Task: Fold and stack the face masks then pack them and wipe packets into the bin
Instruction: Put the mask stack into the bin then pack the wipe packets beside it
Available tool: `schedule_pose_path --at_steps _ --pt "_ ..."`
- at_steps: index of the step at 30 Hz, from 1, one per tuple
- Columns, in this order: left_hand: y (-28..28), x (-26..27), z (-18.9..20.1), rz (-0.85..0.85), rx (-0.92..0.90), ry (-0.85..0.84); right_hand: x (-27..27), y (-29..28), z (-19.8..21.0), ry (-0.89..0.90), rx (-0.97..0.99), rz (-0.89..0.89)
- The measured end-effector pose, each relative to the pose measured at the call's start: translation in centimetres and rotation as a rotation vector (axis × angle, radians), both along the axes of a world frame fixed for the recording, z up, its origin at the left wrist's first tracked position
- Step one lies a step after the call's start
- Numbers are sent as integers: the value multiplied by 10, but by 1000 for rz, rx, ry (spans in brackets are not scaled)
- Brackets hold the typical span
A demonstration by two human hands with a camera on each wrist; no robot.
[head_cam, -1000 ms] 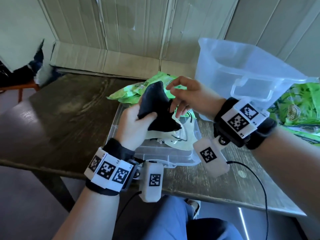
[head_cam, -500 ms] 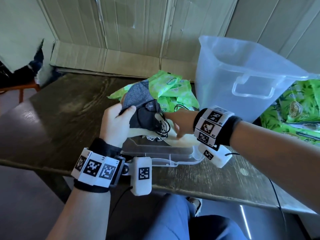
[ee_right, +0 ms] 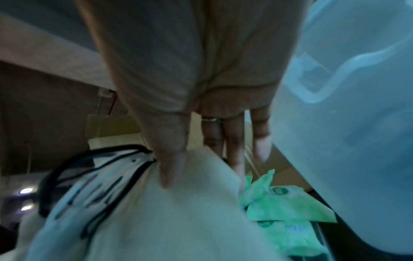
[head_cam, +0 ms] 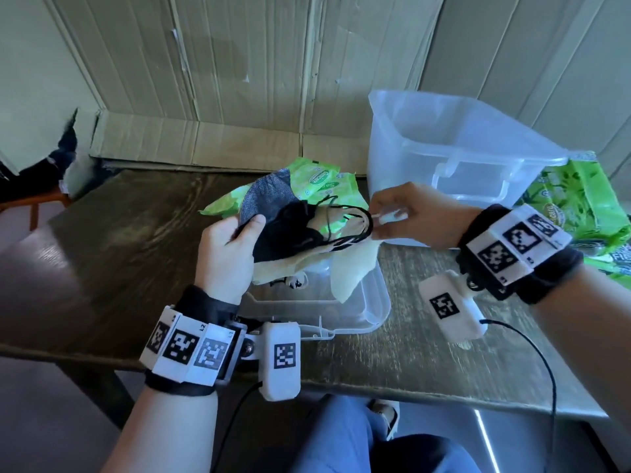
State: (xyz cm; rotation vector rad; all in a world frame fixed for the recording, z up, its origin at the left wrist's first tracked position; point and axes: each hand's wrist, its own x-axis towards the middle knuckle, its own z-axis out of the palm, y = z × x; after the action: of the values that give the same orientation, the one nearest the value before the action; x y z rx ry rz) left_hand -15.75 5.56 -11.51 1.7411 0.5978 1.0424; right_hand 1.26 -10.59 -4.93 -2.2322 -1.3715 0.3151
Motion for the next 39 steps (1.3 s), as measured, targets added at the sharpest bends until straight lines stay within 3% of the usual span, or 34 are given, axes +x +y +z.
schedule_pose_path --at_steps 3,6,11,15,18,20,23,30,34,37,39 --pt "-7 9 0 -5 9 -7 2 -21 1 153 112 24" --pt "-14 13 0 -12 -10 -6 6 -37 -3 182 67 -18" --pt "-26 15 5 -66 31 -24 18 -61 3 -130 82 -352" --pt "-47 19 11 -231 78 -40 7 -78 22 -259 464 -485" --pt "-71 29 14 -395 72 -31 -14 -83 31 -335 744 -432" --pt "-87 36 15 -437 59 -18 -30 -84 27 -382 821 -346" --pt "-104 41 14 -502 -5 -50 -43 -87 8 -367 744 -229" --pt "-122 50 6 -564 -67 -67 -42 -105 -32 -299 655 -136" --pt "-131 55 8 -557 -44 3 -35 -111 -38 -404 521 -59" --pt "-133 57 11 -542 -213 6 -30 -115 -42 -445 442 -97" --pt "-133 56 11 -551 -332 27 -28 -117 -41 -473 499 -155"
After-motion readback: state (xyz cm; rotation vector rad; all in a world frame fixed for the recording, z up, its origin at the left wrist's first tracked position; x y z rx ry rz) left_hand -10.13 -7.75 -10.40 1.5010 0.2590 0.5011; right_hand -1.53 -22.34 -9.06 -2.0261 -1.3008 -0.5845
